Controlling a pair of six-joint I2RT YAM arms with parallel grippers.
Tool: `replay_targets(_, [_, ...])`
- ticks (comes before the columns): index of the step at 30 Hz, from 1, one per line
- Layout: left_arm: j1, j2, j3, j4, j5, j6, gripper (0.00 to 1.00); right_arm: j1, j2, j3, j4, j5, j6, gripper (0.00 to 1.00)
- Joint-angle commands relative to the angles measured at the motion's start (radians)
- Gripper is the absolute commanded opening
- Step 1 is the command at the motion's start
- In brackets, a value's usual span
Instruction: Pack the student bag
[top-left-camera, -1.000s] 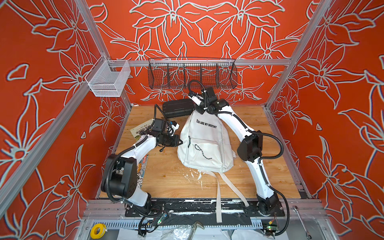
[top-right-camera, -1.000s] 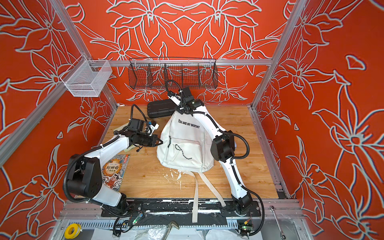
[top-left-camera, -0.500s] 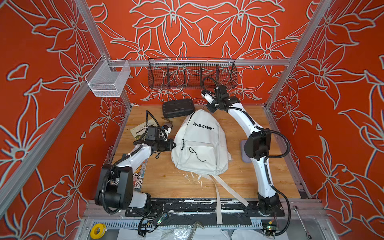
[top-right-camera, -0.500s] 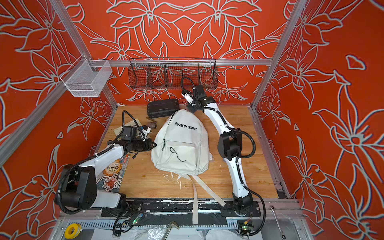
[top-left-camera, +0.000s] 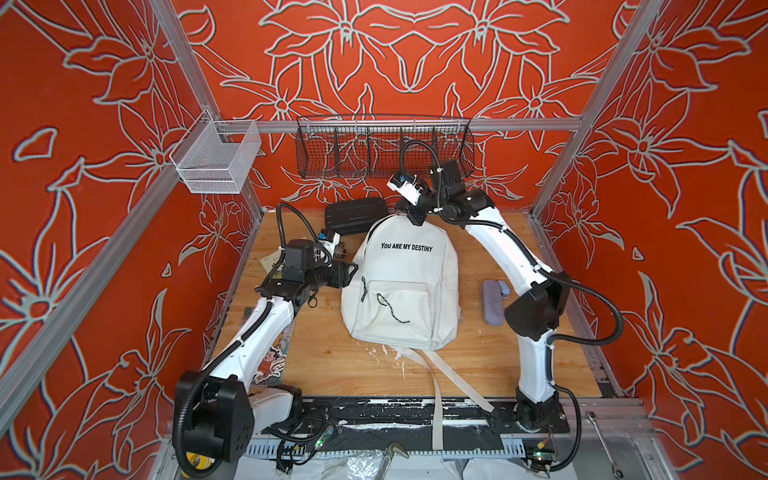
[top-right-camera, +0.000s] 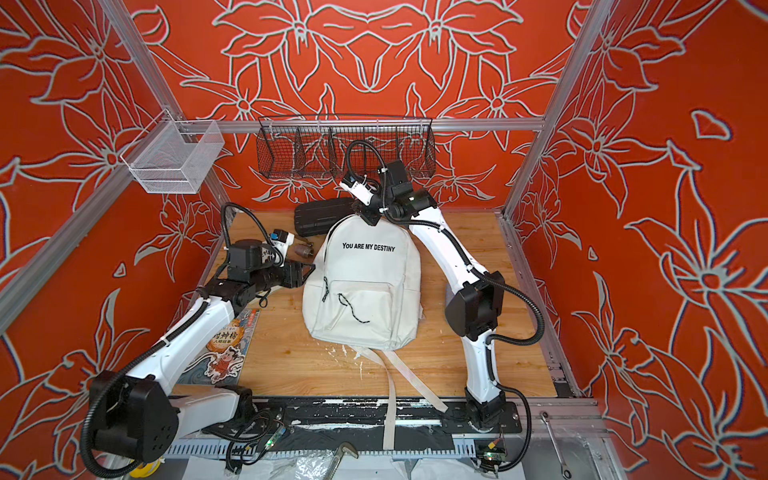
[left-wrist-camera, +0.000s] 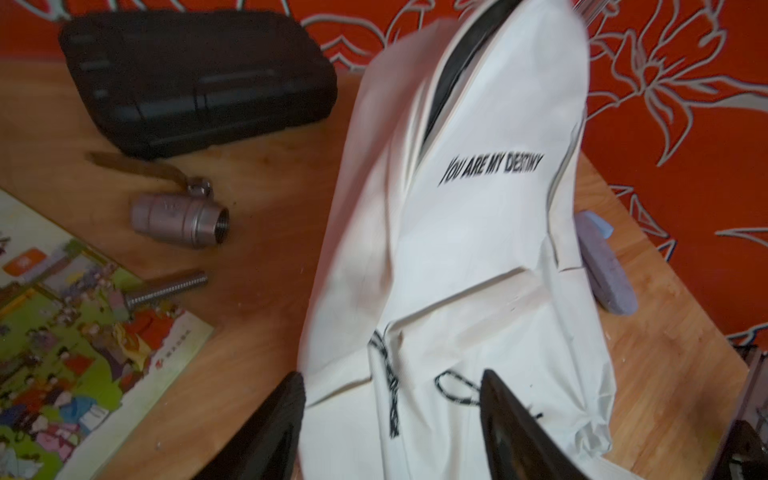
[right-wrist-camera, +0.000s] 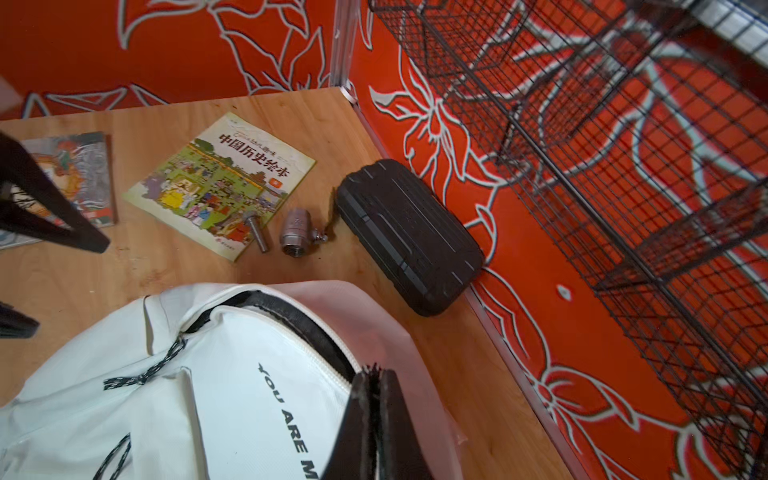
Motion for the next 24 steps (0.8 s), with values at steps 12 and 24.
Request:
replay_targets(12, [-0.078, 0.311, 0.508, -0.171, 0.079, 0.285, 0.72, 0.051, -0.115, -0.047, 0.045, -0.106, -0.028, 0.00])
replay_targets(24, [-0.090, 0.427, 0.603, -0.238, 0.132, 0.294, 0.48, 0.060, -0.140, -0.055, 0.043, -0.091, -0.011, 0.00])
